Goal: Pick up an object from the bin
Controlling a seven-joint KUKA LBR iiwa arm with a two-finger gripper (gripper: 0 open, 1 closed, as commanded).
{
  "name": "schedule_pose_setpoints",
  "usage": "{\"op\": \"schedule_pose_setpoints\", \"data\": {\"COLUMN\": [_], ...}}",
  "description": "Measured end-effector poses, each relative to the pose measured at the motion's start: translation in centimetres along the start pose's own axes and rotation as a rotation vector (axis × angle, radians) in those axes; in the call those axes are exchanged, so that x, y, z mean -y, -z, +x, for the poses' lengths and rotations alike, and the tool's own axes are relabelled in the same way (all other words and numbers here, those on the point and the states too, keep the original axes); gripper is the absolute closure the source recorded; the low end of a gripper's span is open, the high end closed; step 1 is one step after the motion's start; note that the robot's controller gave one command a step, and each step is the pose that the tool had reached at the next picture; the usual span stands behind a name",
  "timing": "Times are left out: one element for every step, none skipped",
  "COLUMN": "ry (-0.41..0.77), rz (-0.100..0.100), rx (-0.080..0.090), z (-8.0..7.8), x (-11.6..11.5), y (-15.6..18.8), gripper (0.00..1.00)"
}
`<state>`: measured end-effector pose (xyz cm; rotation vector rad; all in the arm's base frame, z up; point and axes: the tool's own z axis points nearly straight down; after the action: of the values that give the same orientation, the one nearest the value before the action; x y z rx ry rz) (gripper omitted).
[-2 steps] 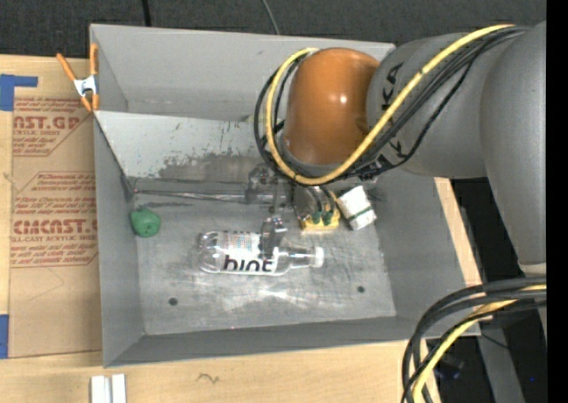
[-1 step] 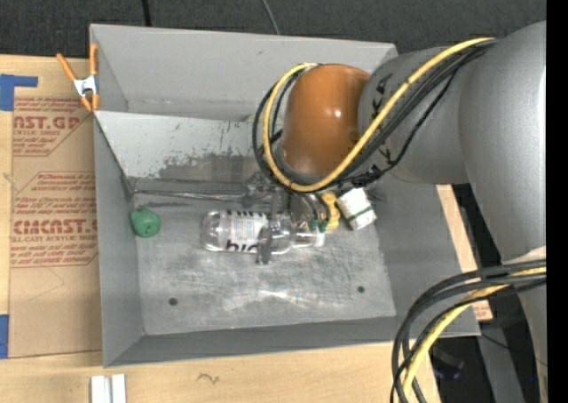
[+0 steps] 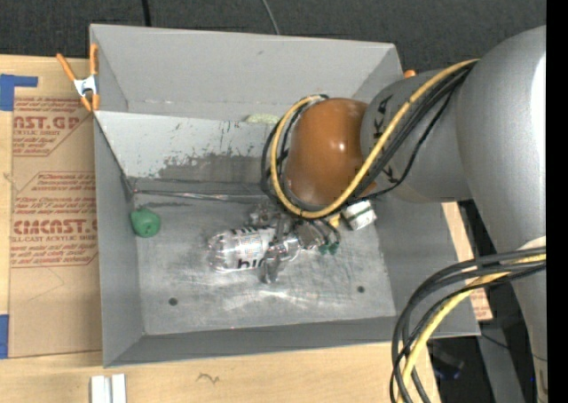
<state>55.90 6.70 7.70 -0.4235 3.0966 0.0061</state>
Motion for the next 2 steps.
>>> {"op": "schedule_pose_setpoints", "data": {"ry": [0.000,-0.003], "rz": [0.000,0.002], "rx": [0.000,-0.010], "z": [0.0,1.0], "x": [0.0,-1.1], "y": [0.0,1.5], "gripper": [1.00,1.00]}}
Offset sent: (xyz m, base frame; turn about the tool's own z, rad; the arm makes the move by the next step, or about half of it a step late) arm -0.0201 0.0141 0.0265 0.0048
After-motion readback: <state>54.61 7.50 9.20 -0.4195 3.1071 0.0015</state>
